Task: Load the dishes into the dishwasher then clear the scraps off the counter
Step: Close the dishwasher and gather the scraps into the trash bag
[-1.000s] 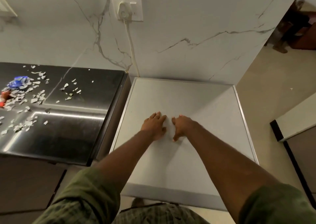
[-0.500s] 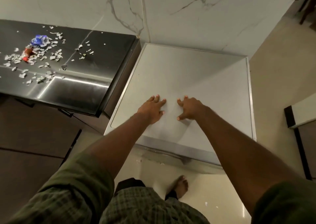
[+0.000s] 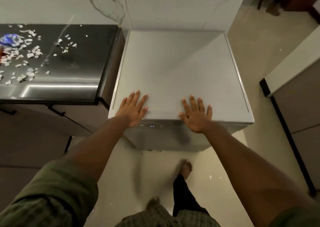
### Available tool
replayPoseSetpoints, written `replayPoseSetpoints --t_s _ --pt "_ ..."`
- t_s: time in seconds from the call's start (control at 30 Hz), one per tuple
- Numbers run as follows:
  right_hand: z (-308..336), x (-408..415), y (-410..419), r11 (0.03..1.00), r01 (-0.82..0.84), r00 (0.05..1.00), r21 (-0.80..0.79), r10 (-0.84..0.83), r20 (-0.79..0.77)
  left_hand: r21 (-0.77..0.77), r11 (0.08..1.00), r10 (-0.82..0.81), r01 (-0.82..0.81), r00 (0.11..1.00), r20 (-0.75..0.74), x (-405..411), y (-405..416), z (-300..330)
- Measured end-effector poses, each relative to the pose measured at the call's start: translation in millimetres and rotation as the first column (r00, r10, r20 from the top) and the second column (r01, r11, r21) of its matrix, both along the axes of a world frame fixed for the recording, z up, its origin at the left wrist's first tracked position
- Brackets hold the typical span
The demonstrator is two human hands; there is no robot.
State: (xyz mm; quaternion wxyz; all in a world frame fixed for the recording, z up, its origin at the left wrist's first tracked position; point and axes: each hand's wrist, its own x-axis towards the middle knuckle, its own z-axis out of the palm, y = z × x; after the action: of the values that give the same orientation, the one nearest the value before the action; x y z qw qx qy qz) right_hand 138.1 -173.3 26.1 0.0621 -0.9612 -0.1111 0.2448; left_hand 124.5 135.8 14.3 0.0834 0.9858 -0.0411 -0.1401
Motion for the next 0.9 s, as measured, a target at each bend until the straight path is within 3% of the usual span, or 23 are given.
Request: replayPoseSetpoints --t_s 0.2,0.4,0.57,0.9 --pt "2.1 -22.6 -22.1 0.996 -0.025 0.999 -0.091 0.021 -0.045 0.038 0.988 -0.151 0.152 0.988 -0.032 -22.4 21.7 0.1" --pt "2.7 -20.3 -23.0 0.993 -0.046 0.995 -0.107 0.036 -0.093 0.195 0.931 -0.315 0.31 0.949 -0.004 -31.6 35.0 4.5" --pt "-2.6 -20.9 -22.9 0.992 -0.084 0.993 -0.094 0.075 -0.091 0.226 0.932 -0.323 0.283 0.931 0.168 -36.9 38.3 -10.4" --pt "-10.3 -20.0 -29.2 0.989 -0.113 0.993 -0.1 0.109 -0.046 0.251 0.943 -0.281 0.219 0.929 0.243 -42.7 29.4 -16.9"
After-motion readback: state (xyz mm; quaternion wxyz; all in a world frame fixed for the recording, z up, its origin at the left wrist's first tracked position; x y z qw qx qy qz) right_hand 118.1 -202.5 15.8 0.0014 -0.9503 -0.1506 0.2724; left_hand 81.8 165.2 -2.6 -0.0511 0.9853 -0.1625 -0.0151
